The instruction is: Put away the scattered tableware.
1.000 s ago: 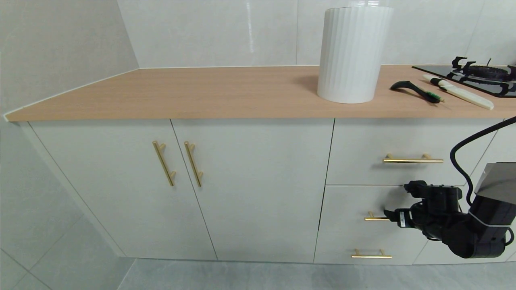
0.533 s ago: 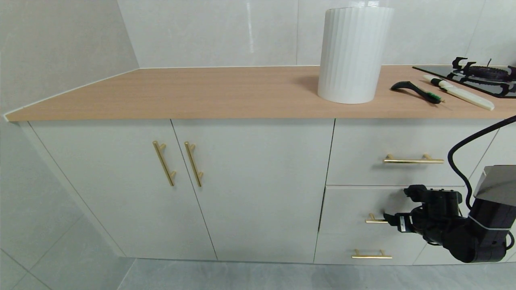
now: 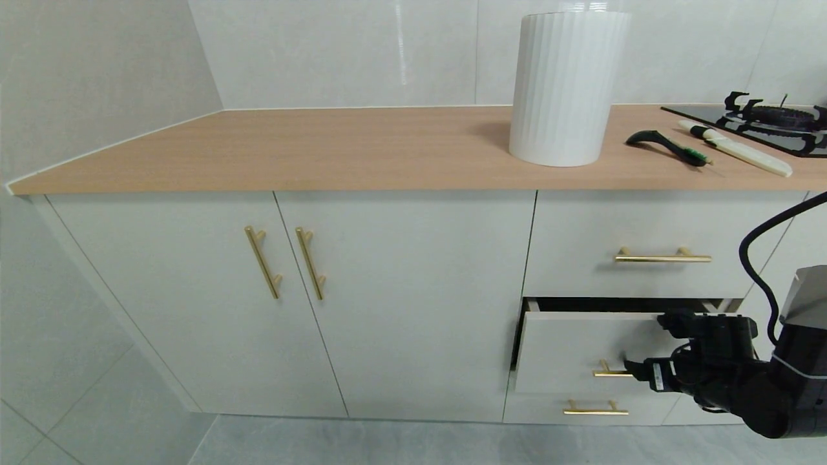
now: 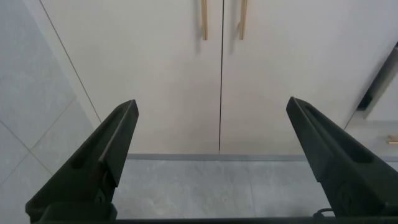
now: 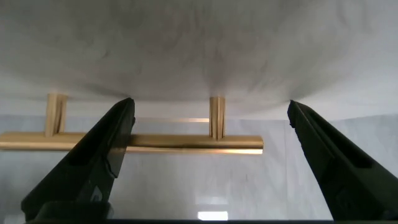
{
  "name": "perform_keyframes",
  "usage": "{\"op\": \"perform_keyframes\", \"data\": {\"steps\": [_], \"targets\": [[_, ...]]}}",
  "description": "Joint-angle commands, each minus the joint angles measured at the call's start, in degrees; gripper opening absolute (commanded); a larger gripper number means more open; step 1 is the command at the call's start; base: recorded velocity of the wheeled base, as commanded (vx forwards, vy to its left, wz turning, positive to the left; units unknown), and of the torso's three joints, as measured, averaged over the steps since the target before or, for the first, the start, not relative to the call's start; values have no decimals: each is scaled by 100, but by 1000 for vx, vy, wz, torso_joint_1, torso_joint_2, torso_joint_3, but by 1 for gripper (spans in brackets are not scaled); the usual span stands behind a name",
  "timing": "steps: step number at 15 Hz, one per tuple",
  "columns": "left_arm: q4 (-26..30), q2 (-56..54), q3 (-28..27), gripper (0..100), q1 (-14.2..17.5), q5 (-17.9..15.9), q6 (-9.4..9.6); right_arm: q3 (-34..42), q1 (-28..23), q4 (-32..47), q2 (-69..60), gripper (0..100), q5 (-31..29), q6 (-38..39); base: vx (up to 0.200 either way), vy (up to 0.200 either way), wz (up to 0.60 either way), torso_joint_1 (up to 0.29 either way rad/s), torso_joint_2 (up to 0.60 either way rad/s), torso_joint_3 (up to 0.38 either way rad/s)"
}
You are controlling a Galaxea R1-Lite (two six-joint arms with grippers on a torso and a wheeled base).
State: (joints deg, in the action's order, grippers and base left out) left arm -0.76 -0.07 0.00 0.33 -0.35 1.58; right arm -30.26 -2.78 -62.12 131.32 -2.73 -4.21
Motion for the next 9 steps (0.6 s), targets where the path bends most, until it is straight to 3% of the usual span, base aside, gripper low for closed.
{"op": "perform_keyframes", "data": {"steps": [1,4,7,9], "targets": [[-4,7,0,100,2,0,0,855,14,-54,-1275,100,45,-1,0,0,0,0,0,0],[-4,7,0,100,2,0,0,1101,190,95,-2682,100,132,-28,0,0,0,0,0,0],[-4,7,0,100,2,0,0,635,717,1906,-4527,100,132,-19,0,0,0,0,0,0],[-4,7,0,100,2,0,0,266,770,2538,-4773,100,132,-1,0,0,0,0,0,0]]}}
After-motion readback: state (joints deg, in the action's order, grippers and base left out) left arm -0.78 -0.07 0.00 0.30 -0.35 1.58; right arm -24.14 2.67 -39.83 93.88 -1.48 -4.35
